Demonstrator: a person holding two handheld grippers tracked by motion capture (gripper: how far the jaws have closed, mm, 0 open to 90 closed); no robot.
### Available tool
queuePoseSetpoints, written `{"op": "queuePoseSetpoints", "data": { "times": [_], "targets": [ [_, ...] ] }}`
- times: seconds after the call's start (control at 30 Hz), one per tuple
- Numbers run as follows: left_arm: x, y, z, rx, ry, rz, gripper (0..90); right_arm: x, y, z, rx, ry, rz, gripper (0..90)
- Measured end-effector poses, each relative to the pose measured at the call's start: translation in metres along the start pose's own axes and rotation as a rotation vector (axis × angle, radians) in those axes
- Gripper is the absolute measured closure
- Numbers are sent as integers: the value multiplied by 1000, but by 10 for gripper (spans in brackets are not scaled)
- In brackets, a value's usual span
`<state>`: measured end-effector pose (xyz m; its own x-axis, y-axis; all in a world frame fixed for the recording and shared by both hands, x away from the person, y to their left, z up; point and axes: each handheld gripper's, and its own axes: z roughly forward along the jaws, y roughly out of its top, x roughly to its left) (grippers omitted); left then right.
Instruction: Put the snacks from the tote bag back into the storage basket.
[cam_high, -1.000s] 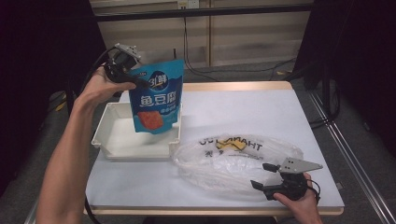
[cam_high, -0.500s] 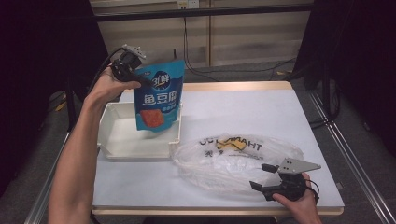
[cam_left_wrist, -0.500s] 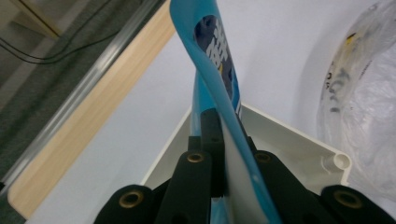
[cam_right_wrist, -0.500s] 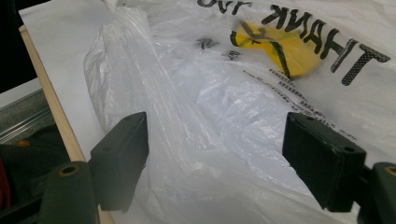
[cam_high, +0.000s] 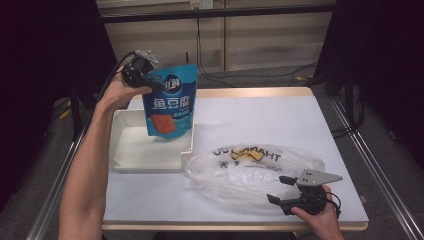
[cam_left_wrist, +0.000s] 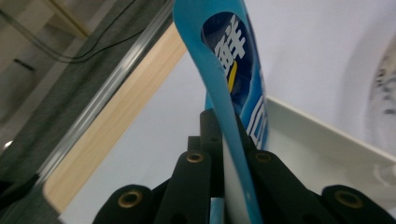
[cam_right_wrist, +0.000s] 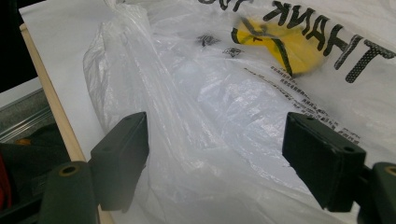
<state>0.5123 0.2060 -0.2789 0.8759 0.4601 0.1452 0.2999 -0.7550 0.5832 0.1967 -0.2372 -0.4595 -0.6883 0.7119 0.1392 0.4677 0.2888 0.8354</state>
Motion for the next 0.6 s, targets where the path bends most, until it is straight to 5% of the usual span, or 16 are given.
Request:
{"op": "queuePoseSetpoints", "data": {
  "times": [0.3, 0.43, 0.57, 0.6],
  "targets": [
    [13, -8, -1, 46, 45, -64, 870, 1, 0, 1, -5, 1, -2, 227],
    [13, -2, -4, 112, 84, -8, 851, 0, 0, 1, -2, 0, 2, 226],
    [8, -1, -2, 90, 87, -31, 823, 0, 1, 1, -3, 3, -1, 227],
    [9, -1, -3, 109, 83, -11, 810, 0, 1, 1, -5, 3, -2, 227]
  ]
}}
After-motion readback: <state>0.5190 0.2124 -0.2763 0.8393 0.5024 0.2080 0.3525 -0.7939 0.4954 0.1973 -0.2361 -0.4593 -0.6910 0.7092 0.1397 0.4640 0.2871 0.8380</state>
